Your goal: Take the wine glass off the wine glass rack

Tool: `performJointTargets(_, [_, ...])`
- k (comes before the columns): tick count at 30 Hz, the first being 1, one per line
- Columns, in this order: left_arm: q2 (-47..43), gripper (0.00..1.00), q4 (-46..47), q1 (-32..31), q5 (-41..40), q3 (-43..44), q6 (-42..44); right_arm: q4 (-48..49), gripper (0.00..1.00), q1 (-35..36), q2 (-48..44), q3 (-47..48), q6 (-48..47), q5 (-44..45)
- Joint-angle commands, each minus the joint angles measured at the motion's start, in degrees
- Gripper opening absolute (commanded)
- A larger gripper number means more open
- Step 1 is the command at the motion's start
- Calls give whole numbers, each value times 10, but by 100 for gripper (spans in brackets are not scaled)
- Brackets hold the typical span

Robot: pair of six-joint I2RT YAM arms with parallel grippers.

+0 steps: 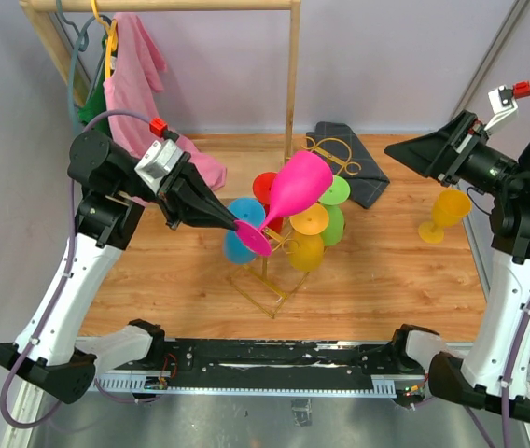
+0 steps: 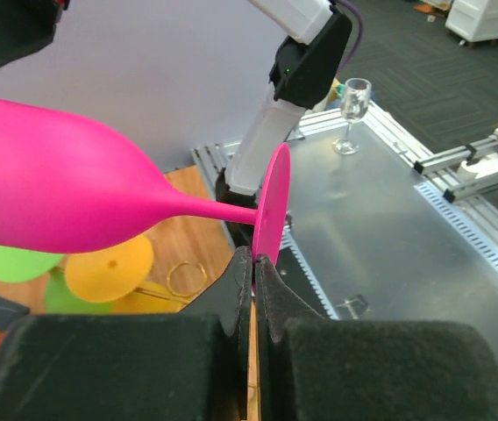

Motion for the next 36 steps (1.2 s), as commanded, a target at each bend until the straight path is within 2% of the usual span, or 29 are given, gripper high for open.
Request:
performJointTargets(1, [-37,0,139,-8,93,-34,-156,169,100,4,-45,-73,146,-88])
performJointTargets(5, [-49,0,138,-25,91,-59,-142,265,99,18,-79,-143,234,-118])
performJointTargets(9, [-50,0,140,-28,80,-63,-119,257,98,57,-88,-161,238,-115])
performJointTargets(17, [-42,0,144,-38,56,-67,-83,234,95,248,-42,-151,188,-34])
performJointTargets(20, [-42,0,145,-38,51,-71,-77,228,94,289,-12,-128,173,-33])
performJointTargets(27, [-50,0,145,-39,47,-83,-68,248,92,296,48,-61,182,-85])
performJointTargets(31, [-54,0,147,-39,47,-94,-50,299,88,307,67,-55,223,-117])
performJointTargets(36, [-46,0,149,-38,44,-93,-18,300,84,323,84,-44,241,-158])
